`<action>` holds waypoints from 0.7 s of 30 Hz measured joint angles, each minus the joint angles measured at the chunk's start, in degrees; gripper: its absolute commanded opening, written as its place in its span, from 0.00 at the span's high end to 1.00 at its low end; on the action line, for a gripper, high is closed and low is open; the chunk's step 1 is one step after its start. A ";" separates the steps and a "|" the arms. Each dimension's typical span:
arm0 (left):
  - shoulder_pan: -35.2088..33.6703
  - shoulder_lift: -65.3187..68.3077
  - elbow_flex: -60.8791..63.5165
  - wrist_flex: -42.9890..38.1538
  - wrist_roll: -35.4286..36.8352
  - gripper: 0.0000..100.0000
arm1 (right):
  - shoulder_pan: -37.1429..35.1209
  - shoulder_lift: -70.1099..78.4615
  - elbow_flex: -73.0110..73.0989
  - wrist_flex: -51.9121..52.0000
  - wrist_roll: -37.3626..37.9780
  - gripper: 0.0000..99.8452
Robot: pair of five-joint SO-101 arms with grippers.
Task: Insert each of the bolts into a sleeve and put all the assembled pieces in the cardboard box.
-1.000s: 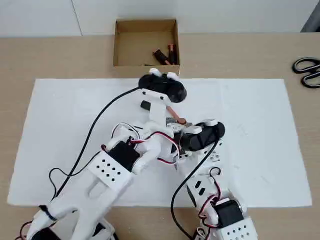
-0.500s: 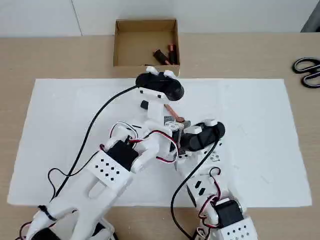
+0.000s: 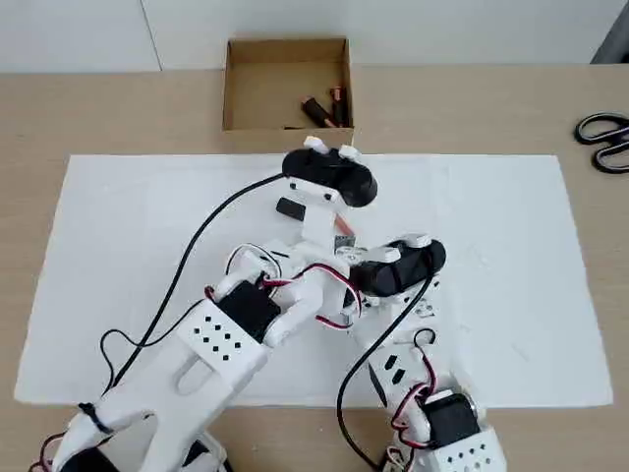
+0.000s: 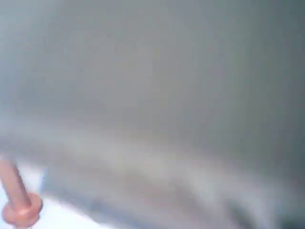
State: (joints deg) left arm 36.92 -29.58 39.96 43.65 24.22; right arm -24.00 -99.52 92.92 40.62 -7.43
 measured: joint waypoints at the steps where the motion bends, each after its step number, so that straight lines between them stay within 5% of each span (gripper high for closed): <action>1: -0.53 0.00 -0.62 0.44 0.00 0.86 | 0.00 0.00 0.00 0.00 0.00 1.00; 14: -12.84 0.00 -1.93 1.58 0.00 0.86 | -0.09 0.00 0.00 0.00 0.00 1.00; 21: -29.19 0.00 -1.93 2.73 -0.09 0.86 | 4.48 0.26 -2.37 2.46 0.00 1.00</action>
State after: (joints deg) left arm 7.74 -29.58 38.02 46.37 24.13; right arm -19.52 -99.25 90.55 43.08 -7.43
